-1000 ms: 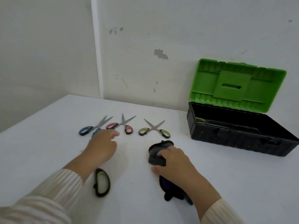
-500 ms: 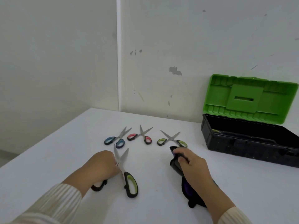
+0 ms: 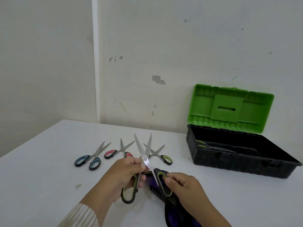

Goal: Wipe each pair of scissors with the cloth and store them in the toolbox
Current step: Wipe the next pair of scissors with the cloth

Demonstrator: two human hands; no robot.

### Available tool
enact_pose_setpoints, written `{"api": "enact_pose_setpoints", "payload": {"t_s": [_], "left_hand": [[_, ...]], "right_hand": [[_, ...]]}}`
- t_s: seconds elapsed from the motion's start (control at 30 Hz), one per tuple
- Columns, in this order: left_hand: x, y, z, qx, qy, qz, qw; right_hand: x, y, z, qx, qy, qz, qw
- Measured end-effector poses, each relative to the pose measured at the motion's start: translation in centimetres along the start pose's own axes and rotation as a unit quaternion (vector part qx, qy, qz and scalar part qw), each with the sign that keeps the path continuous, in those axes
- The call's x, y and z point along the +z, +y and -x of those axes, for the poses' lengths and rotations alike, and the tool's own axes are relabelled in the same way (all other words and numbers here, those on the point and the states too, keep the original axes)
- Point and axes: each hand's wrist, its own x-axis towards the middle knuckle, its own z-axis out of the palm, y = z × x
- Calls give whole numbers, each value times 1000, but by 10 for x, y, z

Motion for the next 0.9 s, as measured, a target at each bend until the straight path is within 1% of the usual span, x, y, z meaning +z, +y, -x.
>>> {"api": "enact_pose_setpoints", "payload": {"t_s": [0.1, 0.17, 0.23, 0.27, 0.33, 0.37, 0.4, 0.47, 0.53, 0.6, 0.67, 0.7, 0.77, 0.9], "left_hand": [[-3, -6, -4, -17, -47, -42, 998], [-7, -10, -4, -21, -74, -89, 993], [-12, -13, -4, -20, -90, -99, 991], [-14, -14, -5, -23, -97, -88, 991], [-20, -13, -5, -38, -121, -70, 989], [-22, -13, -4, -47, -137, -76, 987], [-22, -12, -4, -53, -151, -88, 983], [-18, -13, -3, -48, -163, -122, 978], [-11, -16, -4, -30, -152, -159, 975], [-2, -19, -5, -17, -142, -174, 974], [3, -21, -7, -5, -135, -175, 975], [4, -22, -7, 1, -133, -179, 975], [6, -22, -6, 13, -132, -190, 973], [10, -23, -5, 32, -133, -194, 971]], "right_hand": [[-15, 6, -2, -1, 15, 33, 999], [-18, 8, -3, 5, 2, 28, 1000], [-17, 9, -3, 14, 4, 7, 1000], [-17, 10, -4, 27, 28, -16, 999], [-22, 15, -10, 48, 114, -69, 990], [-26, 17, -14, 44, 156, -96, 982], [-30, 16, -17, 28, 186, -121, 975], [-35, 9, -19, -24, 199, -141, 969], [-25, 1, -18, -73, 169, -91, 979], [-6, -5, -14, -116, 116, 28, 986], [15, -4, -10, -168, 76, 140, 973], [21, 0, -10, -191, 65, 173, 964], [24, 7, -14, -208, 67, 194, 956], [22, 12, -19, -178, 130, 195, 956]]}}
